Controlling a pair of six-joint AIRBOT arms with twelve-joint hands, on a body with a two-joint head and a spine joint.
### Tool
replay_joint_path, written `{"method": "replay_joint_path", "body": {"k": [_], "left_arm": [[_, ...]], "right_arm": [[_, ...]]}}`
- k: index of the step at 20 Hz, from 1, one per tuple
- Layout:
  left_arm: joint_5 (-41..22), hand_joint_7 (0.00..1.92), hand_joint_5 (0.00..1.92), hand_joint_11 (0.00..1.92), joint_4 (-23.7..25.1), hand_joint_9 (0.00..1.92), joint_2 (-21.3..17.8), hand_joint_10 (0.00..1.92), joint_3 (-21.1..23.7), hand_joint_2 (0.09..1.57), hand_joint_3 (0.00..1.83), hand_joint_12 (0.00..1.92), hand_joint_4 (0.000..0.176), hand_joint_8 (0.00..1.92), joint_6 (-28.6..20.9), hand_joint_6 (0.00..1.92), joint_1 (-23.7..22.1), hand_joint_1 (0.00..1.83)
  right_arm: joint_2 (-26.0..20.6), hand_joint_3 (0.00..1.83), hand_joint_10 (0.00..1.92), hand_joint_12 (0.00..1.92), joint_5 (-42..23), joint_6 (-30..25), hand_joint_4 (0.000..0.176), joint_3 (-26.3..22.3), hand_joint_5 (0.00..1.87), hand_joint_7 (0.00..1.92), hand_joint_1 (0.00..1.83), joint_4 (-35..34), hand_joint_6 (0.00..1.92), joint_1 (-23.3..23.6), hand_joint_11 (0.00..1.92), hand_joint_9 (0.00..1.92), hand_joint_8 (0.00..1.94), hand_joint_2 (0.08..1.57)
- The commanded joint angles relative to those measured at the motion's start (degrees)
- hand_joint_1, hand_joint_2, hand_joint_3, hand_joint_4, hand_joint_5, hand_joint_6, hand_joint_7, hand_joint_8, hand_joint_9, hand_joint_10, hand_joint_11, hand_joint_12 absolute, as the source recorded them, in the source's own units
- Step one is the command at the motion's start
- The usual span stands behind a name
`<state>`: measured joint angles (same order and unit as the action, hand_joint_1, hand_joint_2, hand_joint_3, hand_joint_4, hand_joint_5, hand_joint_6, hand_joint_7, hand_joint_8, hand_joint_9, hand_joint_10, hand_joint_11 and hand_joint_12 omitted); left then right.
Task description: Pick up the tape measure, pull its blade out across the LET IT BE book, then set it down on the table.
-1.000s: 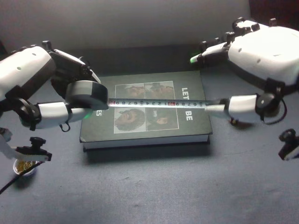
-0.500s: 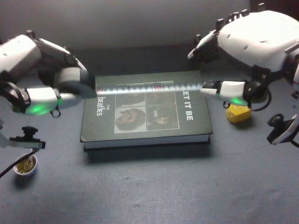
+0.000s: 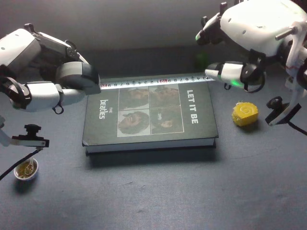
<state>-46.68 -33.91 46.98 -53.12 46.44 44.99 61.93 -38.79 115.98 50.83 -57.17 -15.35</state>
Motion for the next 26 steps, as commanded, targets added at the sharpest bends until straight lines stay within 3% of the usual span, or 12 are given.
{"method": "replay_joint_path", "body": {"k": [1,20,26], "left_arm": [[-6.79,1.22,1.10,0.85,1.54,0.91,-0.26,1.18,0.06,1.06,0.00,0.98,0.000,0.65,-0.82,0.61,-0.93,1.39],[-5.72,1.20,1.11,0.84,0.40,0.91,-0.12,1.18,0.88,1.06,0.00,0.98,0.000,0.68,-2.39,0.59,-2.24,1.39],[-6.15,1.19,1.10,0.84,0.42,0.91,-0.11,1.19,0.88,1.06,0.00,0.99,0.000,0.69,-2.39,0.60,-2.20,1.39]], "right_arm": [[-0.05,0.00,0.11,1.27,-3.83,-0.09,0.000,0.17,0.76,0.88,0.96,3.03,0.02,0.72,0.41,0.83,0.02,1.12],[1.32,0.00,0.10,1.26,-4.41,-0.01,0.000,0.94,0.77,0.89,0.96,1.78,0.01,-0.79,0.39,0.83,0.01,1.12],[0.74,0.00,0.10,1.26,-2.31,2.13,0.000,0.94,0.77,0.89,0.96,-2.46,0.01,0.30,0.39,0.83,0.01,1.12]]}}
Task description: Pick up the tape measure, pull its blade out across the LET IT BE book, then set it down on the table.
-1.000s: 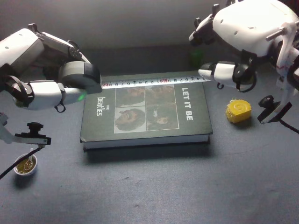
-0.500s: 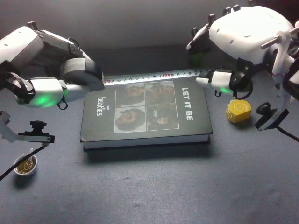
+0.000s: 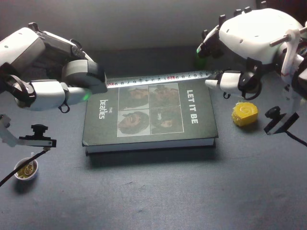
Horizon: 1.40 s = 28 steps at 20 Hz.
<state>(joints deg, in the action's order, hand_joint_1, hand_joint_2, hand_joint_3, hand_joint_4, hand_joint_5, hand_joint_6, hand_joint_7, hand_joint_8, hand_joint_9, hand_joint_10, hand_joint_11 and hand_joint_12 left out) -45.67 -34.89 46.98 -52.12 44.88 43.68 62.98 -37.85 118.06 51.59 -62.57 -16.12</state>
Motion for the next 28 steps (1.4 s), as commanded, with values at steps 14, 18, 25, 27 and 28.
{"method": "replay_joint_path", "body": {"k": [14,18,25,27,28], "left_arm": [[-7.15,1.21,1.08,0.84,2.38,0.91,0.01,1.18,-0.32,1.06,0.00,0.98,0.000,0.66,-0.89,0.62,-0.64,1.39],[-7.15,1.21,1.11,0.85,2.37,0.92,0.02,1.16,-0.47,1.06,0.00,0.97,0.000,0.65,-0.89,0.59,-0.71,1.39],[-7.15,1.21,1.11,0.85,2.27,0.92,0.01,1.16,-0.51,1.06,0.00,0.97,0.000,0.65,-0.89,0.59,-0.54,1.39],[-7.15,1.21,1.11,0.86,2.12,0.92,0.01,1.16,-0.51,1.06,0.00,0.97,0.000,0.65,-0.89,0.59,-0.46,1.39],[-7.15,1.22,1.11,0.85,2.12,0.92,0.01,1.16,-0.52,1.06,0.00,0.97,0.000,0.65,-0.89,0.59,-0.49,1.39]], "right_arm": [[-0.69,0.00,0.10,1.28,-3.39,0.66,0.000,0.20,0.78,0.90,0.97,2.38,0.01,0.50,0.42,0.84,0.01,1.12],[-0.94,0.00,0.11,1.28,-3.11,0.66,0.000,0.02,0.79,0.92,0.97,2.10,0.01,0.60,0.43,0.86,0.01,1.12],[-1.02,0.00,0.11,1.27,-2.90,0.66,0.000,-0.07,0.81,0.93,0.97,1.41,0.02,0.36,0.44,0.86,0.01,1.12],[-1.03,0.00,0.11,1.27,-2.79,0.67,0.000,-0.07,0.81,0.93,0.97,1.09,0.02,0.21,0.43,0.86,0.01,1.12],[-1.02,0.00,0.11,1.27,-2.80,0.68,0.000,-0.07,0.81,0.93,0.97,1.09,0.02,0.15,0.43,0.86,0.01,1.12]]}}
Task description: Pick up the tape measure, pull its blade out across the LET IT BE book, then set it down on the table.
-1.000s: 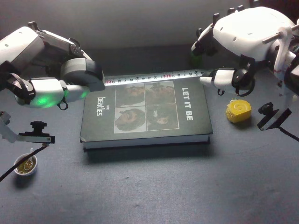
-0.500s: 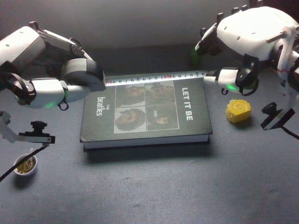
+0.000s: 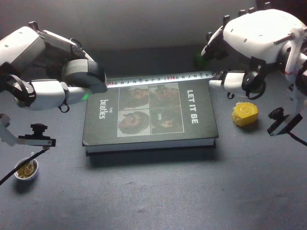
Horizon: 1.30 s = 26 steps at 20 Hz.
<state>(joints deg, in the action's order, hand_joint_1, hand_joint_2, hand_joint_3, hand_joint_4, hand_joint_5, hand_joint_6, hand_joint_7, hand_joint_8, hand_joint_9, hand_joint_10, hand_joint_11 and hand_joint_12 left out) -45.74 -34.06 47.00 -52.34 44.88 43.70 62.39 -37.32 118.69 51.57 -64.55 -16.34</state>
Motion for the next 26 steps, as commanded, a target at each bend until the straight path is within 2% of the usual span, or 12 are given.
{"method": "replay_joint_path", "body": {"k": [1,26], "left_arm": [[-7.09,1.22,1.11,0.85,1.29,0.92,-0.01,1.16,-0.32,1.06,0.00,0.97,0.000,0.65,-0.89,0.59,-0.59,1.39],[-7.09,1.20,1.09,0.85,1.35,0.91,0.16,1.18,-0.30,1.06,0.00,0.98,0.000,0.69,-0.86,0.61,-0.57,1.39]], "right_arm": [[-0.43,0.00,0.11,1.27,-3.36,0.05,0.000,-0.05,0.81,0.93,0.97,3.08,0.02,0.34,0.43,0.86,0.01,1.12],[-0.48,0.00,0.10,1.27,-3.67,0.03,0.000,-0.10,0.80,0.93,0.97,3.17,0.01,1.07,0.44,0.86,0.01,1.12]]}}
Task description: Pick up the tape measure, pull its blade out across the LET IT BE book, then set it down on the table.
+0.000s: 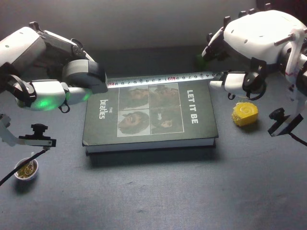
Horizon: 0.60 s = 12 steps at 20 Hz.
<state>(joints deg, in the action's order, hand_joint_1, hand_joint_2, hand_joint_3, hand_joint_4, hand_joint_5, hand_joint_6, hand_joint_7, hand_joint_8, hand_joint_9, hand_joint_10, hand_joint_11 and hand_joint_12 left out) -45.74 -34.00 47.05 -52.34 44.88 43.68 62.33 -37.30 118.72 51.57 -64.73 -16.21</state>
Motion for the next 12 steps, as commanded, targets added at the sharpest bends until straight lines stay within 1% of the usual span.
{"method": "replay_joint_path", "body": {"k": [1,7,8,9,10,11,12], "left_arm": [[-7.09,1.20,1.09,0.85,1.29,0.91,0.12,1.18,-0.31,1.06,0.00,0.98,0.000,0.69,-0.86,0.61,-0.55,1.39],[-7.09,1.20,1.09,0.84,1.29,0.91,0.12,1.18,-0.38,1.06,0.00,0.98,0.000,0.69,-0.86,0.61,-0.51,1.39],[-7.09,1.19,1.09,0.84,1.29,0.91,0.12,1.19,-0.42,1.06,0.00,0.98,0.000,0.69,-0.86,0.61,-0.53,1.39],[-7.09,1.19,1.09,0.84,1.29,0.91,0.14,1.19,-0.47,1.06,0.00,0.98,0.000,0.69,-0.86,0.61,-0.59,1.39],[-7.09,1.19,1.10,0.84,1.29,0.91,0.17,1.19,-0.51,1.06,0.00,0.98,0.000,0.69,-0.86,0.61,-0.61,1.39],[-7.09,1.19,1.10,0.84,1.29,0.91,0.18,1.19,-0.52,1.06,0.00,0.98,0.000,0.69,-0.86,0.61,-0.61,1.39],[-7.09,1.19,1.10,0.84,1.29,0.91,0.18,1.19,-0.52,1.06,0.00,0.98,0.000,0.69,-0.86,0.61,-0.63,1.39]], "right_arm": [[-0.42,0.00,0.10,1.27,-3.69,0.01,0.000,-0.11,0.80,0.93,0.97,3.34,0.00,0.91,0.44,0.86,0.01,1.12],[-0.42,0.00,0.11,1.28,-3.60,-0.04,0.000,-0.10,0.82,0.94,0.97,3.34,0.01,0.89,0.48,0.88,0.01,1.12],[-0.41,0.00,0.12,1.29,-3.58,-0.05,0.000,-0.10,0.83,0.96,0.97,3.34,0.01,0.80,0.50,0.91,0.02,1.12],[-0.41,0.00,0.13,1.29,-3.52,-0.07,0.000,-0.10,0.88,1.00,0.99,3.34,0.04,0.74,0.51,0.94,0.03,1.13],[-0.41,0.01,0.15,1.24,-3.50,-0.11,0.000,-0.10,0.86,1.05,1.08,3.33,0.93,0.71,0.56,0.97,0.02,1.16],[-0.41,0.00,0.16,1.27,-3.48,-0.15,0.000,-0.09,0.86,1.10,1.09,3.33,1.12,0.71,0.58,1.00,0.03,1.17],[-0.41,0.00,0.19,1.29,-3.47,-0.15,0.000,-0.09,0.91,1.06,1.19,3.33,1.19,0.71,0.61,1.03,0.60,1.13]]}}
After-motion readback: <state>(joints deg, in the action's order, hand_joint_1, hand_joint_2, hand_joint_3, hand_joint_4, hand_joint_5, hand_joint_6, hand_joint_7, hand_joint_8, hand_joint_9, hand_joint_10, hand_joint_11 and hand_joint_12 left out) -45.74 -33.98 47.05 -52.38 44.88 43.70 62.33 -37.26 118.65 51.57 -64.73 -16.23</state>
